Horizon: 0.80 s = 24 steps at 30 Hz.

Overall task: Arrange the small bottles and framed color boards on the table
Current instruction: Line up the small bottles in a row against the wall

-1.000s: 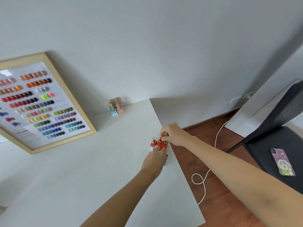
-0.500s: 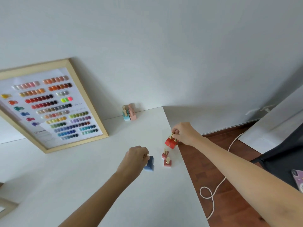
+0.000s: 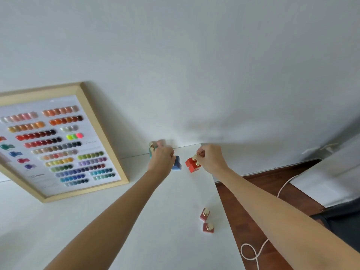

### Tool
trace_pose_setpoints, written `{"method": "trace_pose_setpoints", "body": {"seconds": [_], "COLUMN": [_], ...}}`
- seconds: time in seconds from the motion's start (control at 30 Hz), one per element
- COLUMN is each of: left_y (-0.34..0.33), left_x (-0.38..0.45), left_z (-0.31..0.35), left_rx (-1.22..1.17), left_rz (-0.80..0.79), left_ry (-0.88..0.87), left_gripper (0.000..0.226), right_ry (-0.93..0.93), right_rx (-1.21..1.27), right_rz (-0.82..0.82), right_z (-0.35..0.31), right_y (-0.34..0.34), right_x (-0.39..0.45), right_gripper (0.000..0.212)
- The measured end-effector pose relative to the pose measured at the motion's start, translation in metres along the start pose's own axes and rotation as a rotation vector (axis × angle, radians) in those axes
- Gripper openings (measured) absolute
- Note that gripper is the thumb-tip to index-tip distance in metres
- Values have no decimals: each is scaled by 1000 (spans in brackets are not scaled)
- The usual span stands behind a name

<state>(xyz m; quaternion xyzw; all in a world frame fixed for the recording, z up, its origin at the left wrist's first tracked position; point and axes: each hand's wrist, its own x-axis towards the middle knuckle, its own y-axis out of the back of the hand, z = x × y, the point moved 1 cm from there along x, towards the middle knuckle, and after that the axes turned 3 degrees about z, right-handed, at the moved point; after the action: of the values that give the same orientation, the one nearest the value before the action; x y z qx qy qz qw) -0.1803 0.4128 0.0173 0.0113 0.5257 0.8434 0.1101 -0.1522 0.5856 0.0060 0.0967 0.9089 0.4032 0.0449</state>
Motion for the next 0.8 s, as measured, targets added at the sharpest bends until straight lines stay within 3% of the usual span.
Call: {"method": "trace_pose_setpoints", "body": {"seconds": [0.43,0.8], "left_y": [-21,-33], "left_x": [73,86], "left_z": [-4,-13], "left_rx": [170,119], "left_rz": [-35,-34], "left_ry": [129,191], "left_gripper": [26,11], "right_ry": [-115,-132], "right_rx": [18,45], "right_rz": [5,-7], "right_z": [-23,-27], "right_y": [-44,-66], "right_x": [66,82], "right_gripper": [12,15]}}
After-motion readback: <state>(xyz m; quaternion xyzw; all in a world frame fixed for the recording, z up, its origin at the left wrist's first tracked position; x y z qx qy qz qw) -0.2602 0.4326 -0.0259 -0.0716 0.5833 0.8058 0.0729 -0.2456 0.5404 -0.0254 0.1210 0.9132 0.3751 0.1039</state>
